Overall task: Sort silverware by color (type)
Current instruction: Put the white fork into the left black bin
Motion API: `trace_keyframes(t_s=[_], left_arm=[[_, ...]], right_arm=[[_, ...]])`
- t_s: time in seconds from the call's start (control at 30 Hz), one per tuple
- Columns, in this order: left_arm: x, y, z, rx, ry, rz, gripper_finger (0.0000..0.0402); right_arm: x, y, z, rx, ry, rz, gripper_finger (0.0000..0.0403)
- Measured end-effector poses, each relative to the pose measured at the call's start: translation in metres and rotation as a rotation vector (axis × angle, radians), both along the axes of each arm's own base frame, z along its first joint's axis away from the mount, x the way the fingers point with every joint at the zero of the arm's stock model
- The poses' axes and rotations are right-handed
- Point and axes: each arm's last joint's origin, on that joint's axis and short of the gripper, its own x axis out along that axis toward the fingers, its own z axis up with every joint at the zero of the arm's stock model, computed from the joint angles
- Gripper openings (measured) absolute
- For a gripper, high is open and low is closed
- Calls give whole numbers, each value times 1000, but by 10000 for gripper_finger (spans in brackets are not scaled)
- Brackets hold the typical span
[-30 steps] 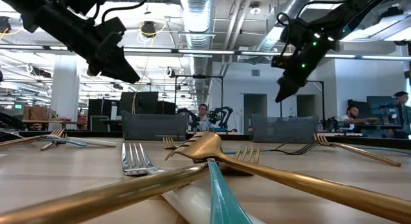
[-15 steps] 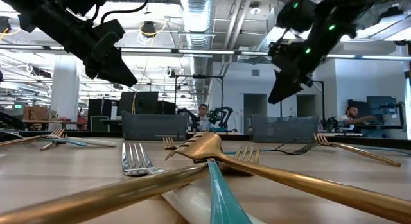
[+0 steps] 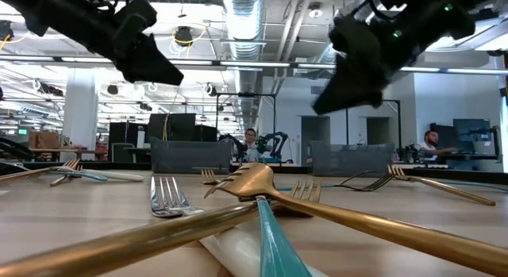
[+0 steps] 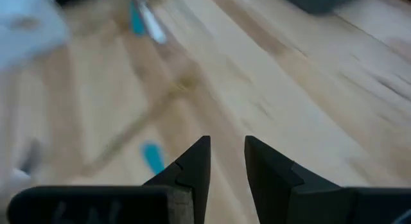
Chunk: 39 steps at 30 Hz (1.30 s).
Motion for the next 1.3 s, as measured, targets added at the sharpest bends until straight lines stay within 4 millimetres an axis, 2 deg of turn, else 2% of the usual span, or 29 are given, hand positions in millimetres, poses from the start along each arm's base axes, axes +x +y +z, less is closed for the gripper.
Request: trace_keyframes(t_s=[0.13,0.47,0.7,1.03,1.17,1.3], left_arm=[[2,0,-9,-26,63,10,166],[-5,-3,-51,-155,454,-48,166],[0,-7,-69,-239,564,-125,166],[5,-6,-93,-236,709,-136,163],[6,-7,-96,-231,732,-142,131],[9,-6,-92,-206,724,-167,65]], right_arm=[[15,4,-10,9,-73,11,120],[32,14,-32,5,-9,23,120],[37,14,-32,-1,-12,28,120],[37,14,-32,-22,-2,40,120],[37,14,-31,-25,-6,42,120],[37,15,-31,-25,-7,42,120]])
